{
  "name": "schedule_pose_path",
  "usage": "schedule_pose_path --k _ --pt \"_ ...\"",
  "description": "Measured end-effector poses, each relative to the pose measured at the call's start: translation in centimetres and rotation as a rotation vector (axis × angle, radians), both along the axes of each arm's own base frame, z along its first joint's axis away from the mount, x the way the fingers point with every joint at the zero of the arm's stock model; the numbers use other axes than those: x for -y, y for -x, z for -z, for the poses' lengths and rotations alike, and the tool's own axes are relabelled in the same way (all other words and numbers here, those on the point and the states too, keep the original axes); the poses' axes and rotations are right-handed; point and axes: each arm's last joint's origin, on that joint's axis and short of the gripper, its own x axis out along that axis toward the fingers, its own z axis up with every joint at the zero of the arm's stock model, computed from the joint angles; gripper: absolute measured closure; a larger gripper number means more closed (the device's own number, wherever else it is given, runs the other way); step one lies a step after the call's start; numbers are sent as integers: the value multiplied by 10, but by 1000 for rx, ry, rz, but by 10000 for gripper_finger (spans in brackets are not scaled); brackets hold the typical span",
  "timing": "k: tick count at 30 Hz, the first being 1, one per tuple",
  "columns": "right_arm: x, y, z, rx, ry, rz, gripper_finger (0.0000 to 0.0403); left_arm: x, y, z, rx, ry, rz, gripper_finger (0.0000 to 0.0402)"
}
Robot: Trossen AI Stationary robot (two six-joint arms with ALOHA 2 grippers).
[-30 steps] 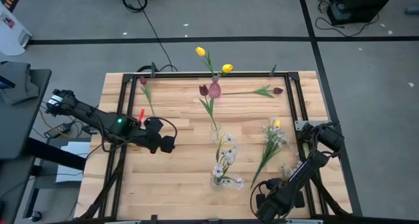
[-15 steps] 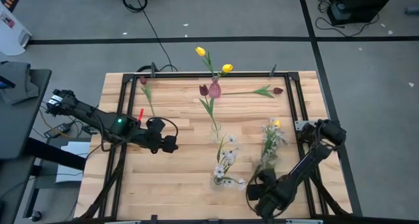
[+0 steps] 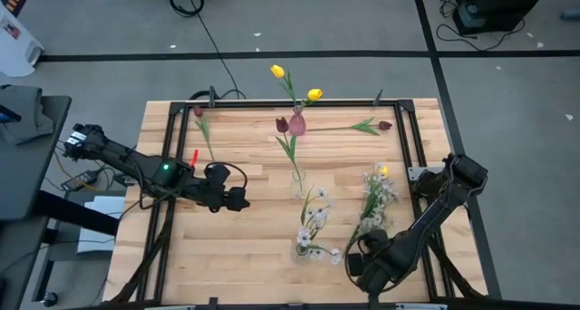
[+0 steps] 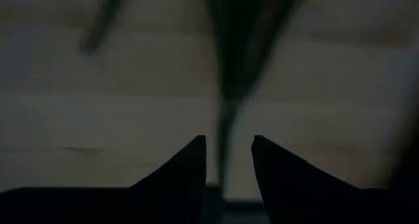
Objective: Sort flowers into vase by color
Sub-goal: Put the bottom white flowers into the bottom transparent vase
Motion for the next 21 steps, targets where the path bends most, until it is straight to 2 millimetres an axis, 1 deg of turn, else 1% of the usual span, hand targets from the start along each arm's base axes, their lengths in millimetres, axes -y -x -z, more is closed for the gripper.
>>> schedule_pose_path --k 2,6,10,13,16,21 --pt "-1 1 0 -31 -22 8 266 0 0 0 1 -1 -1 76" --pt "0 2 4 -7 -1 4 266 0 0 0 1 -5 0 76" --pt "-1 0 22 -32 29 3 265 0 0 0 1 -5 1 76" --pt "-8 -3 35 -7 1 -3 266 0 0 0 0 4 9 76" --pt "-12 -7 49 -17 -4 -2 265 1 0 0 0 15 20 76" --pt "-13 -7 53 -34 -8 2 265 1 0 0 -1 21 26 76"
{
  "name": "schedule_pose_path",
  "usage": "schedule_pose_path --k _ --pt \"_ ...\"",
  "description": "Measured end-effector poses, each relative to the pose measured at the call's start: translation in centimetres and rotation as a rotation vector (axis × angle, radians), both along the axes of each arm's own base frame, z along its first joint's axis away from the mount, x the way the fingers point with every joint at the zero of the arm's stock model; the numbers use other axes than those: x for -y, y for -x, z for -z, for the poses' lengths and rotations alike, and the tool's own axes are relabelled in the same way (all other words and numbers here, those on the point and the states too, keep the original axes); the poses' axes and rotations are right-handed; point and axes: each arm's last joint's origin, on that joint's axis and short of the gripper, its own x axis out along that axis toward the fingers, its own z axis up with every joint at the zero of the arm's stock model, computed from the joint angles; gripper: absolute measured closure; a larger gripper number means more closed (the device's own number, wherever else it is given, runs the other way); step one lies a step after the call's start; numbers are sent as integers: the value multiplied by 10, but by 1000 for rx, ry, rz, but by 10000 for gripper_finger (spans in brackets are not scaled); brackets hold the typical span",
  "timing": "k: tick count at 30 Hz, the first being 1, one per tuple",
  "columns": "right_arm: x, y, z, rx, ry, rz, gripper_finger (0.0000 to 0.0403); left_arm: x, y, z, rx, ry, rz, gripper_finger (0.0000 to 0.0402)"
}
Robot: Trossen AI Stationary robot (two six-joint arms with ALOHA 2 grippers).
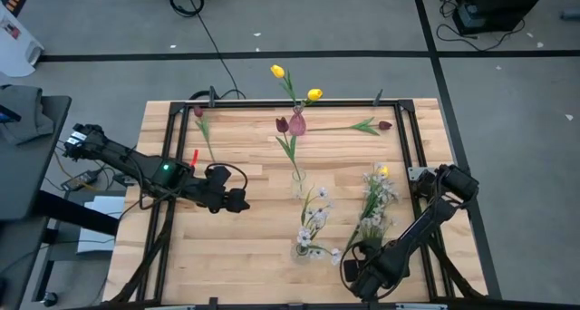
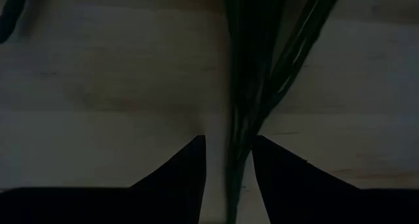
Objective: Sort flowers into vase by color
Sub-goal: Put the bottom white flowers into the bottom transparent vase
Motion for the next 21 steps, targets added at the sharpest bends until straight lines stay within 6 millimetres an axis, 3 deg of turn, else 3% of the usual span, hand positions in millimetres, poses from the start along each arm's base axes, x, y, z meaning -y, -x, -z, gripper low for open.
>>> schedule_pose_path --k 12,21 --pt "4 3 6 3 31 -8 275 0 0 0 5 2 1 76" --pt "4 2 7 31 24 -18 339 1 -2 -2 28 11 1 76"
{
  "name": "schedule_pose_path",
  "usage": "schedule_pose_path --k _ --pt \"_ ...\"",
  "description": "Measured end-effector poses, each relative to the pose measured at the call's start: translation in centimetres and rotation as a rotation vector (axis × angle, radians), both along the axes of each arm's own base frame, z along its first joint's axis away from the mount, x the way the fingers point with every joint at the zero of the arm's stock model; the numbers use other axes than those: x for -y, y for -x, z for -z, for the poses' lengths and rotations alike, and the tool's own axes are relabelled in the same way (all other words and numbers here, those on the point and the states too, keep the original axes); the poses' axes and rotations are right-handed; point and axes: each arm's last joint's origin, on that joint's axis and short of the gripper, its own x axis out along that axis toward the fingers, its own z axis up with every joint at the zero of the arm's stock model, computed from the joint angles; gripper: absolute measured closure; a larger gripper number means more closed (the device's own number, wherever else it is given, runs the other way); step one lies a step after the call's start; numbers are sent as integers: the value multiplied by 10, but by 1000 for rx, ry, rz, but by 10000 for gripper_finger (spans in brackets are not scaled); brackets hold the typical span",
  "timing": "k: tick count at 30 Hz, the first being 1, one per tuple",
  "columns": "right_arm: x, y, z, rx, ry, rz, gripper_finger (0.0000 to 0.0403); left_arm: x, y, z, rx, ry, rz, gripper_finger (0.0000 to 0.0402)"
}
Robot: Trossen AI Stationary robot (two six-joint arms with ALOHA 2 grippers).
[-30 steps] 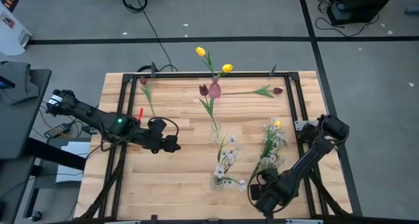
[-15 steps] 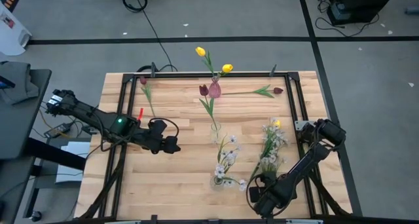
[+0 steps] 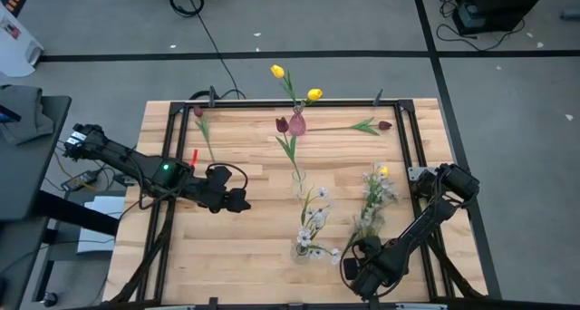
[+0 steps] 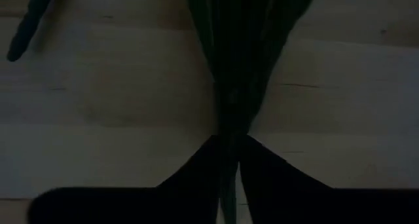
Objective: Sort flowers into vase by color
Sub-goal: Put the bottom white flowers into the bottom transparent vase
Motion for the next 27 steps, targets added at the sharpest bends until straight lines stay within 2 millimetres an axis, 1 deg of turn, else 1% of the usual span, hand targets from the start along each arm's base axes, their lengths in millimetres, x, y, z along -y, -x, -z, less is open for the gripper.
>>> schedule_pose_path --k 5,11,16,22,27 --pt "0 0 0 13 9 -10 391 0 0 0 -1 -1 0 76" --pt "1 0 0 20 19 -23 393 0 0 0 -2 -1 0 76" --pt "3 1 -9 40 25 -27 398 0 0 0 -1 -2 -1 76" --pt "16 12 -40 38 37 -26 398 0 0 0 7 -17 6 76" --pt "38 28 -79 68 85 -28 399 0 -1 -1 21 -25 7 76"
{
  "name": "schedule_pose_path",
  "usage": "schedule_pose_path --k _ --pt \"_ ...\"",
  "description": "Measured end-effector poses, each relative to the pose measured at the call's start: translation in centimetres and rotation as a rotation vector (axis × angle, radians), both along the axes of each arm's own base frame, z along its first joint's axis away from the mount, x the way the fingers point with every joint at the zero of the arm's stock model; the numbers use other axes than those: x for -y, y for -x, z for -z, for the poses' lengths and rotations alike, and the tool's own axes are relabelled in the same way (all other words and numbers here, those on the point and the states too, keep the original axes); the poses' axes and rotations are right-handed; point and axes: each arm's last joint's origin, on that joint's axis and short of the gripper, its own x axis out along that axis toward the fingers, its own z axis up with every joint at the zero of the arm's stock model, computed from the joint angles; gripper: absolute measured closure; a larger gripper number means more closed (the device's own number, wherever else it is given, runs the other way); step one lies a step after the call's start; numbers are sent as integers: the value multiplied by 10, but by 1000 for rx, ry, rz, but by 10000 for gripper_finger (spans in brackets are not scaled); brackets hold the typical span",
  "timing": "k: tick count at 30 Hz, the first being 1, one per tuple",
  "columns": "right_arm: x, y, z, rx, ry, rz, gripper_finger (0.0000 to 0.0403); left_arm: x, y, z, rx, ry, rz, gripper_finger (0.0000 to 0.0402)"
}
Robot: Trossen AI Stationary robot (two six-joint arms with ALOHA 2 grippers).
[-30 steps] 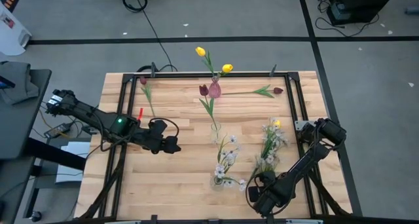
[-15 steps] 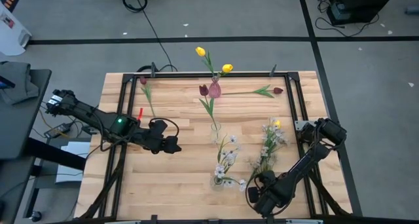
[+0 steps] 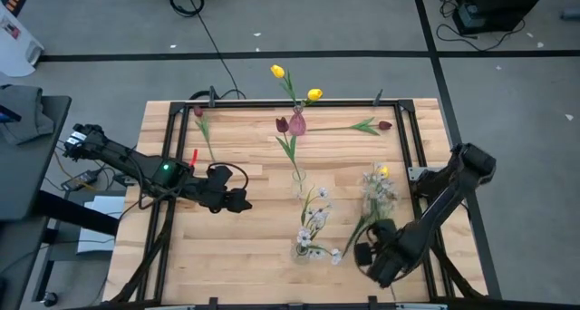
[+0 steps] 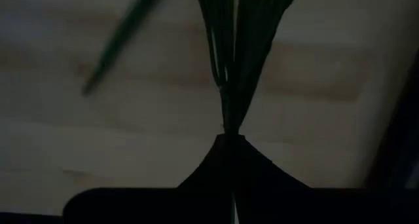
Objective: Sort flowers into vase by color
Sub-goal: Put the bottom white flowers into the bottom transparent vase
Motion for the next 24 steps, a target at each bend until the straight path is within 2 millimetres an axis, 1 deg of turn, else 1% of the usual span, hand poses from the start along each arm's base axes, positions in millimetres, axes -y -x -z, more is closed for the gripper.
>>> schedule_pose_path --k 5,11,14,17,21,24 --pt "36 18 -44 135 101 12 399 0 -1 -1 14 -9 -13 76" --pt "81 36 -87 435 291 54 400 0 -1 -1 16 -9 -14 76" --pt "100 43 -103 592 408 75 400 0 -1 -1 17 -9 -14 76" --pt "115 48 -115 710 522 60 400 0 -2 -2 30 -11 -22 76" --pt "128 49 -128 823 651 23 400 0 -3 -3 58 -17 -39 76" --pt "134 48 -138 896 740 -6 400 0 -5 -5 79 -15 -46 76"
